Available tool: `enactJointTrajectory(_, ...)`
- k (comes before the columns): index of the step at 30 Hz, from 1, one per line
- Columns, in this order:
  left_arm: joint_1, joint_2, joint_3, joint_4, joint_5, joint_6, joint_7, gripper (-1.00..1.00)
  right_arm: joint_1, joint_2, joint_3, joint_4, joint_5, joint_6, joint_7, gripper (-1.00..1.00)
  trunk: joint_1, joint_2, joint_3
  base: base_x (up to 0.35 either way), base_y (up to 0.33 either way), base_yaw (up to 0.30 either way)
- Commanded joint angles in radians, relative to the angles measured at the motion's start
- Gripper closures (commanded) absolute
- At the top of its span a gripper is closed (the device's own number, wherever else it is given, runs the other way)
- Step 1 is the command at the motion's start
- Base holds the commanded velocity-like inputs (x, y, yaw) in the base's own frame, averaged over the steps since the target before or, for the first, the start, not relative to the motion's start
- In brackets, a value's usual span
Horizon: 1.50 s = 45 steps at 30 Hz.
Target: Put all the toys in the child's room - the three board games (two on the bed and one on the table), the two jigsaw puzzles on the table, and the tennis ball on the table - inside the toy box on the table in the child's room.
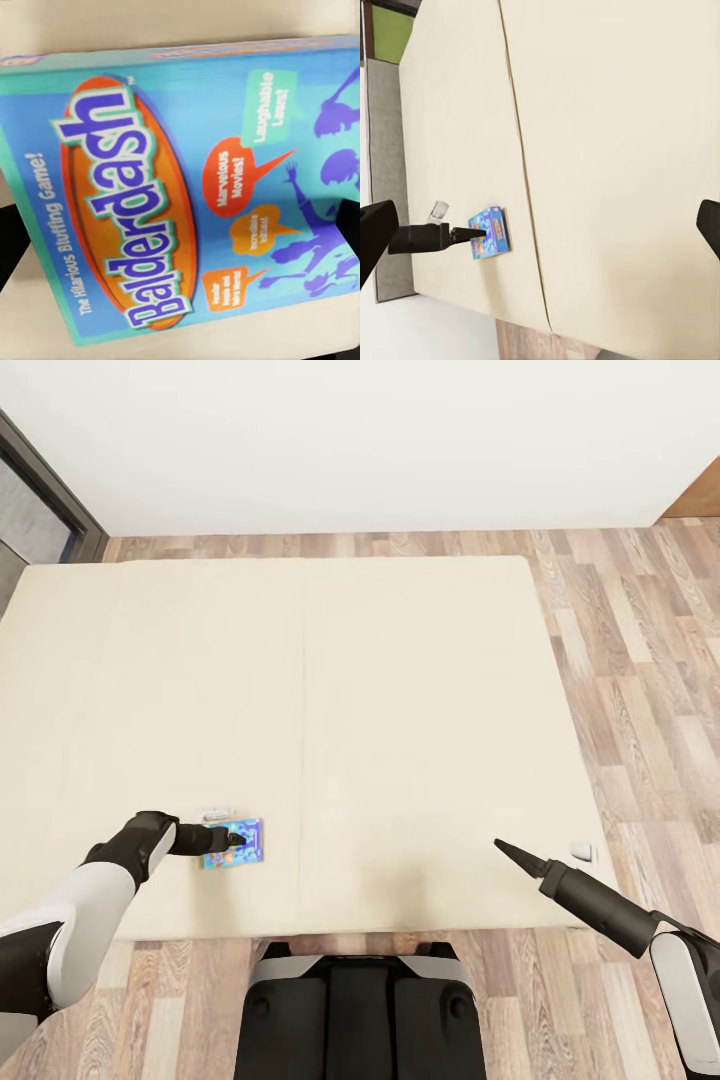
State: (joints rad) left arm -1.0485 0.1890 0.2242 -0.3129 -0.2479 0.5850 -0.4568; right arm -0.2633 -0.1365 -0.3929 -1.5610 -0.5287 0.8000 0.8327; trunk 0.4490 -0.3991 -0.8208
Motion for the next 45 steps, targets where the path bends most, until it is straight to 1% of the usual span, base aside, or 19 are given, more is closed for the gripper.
enactJointTrajectory(1,0.001,-0.038,0.009,0.006,-0.007,0.007,-0.010,-1.00,-0.001,0.000,-0.001,0.000,-0.002,0.005,0.002,-1.00,0.001,-0.001,-0.001,0.000,-0.051,0.000)
enactJointTrajectory(8,0.001,-0.038,0.010,0.005,-0.007,0.007,-0.010,-1.00,-0.001,0.000,-0.001,0.001,0.000,0.005,0.002,-1.00,0.001,-0.001,-0.001,0.000,-0.153,0.000)
enactJointTrajectory(18,0.001,-0.037,0.011,0.005,-0.007,0.007,-0.010,-1.00,0.000,0.000,-0.001,0.001,0.002,0.005,0.002,-1.00,0.001,-0.001,-0.001,0.000,-0.018,0.000)
enactJointTrajectory(28,0.001,-0.037,0.011,0.005,-0.007,0.007,-0.010,-1.00,-0.001,0.003,0.001,0.001,0.005,0.003,0.000,-1.00,0.001,-0.001,-0.001,0.000,0.004,0.000)
enactJointTrajectory(45,0.001,-0.037,0.011,0.005,-0.007,0.007,-0.010,-1.00,-0.001,0.003,0.004,0.001,0.007,0.003,0.000,-1.00,0.001,-0.001,-0.001,0.000,0.065,0.000)
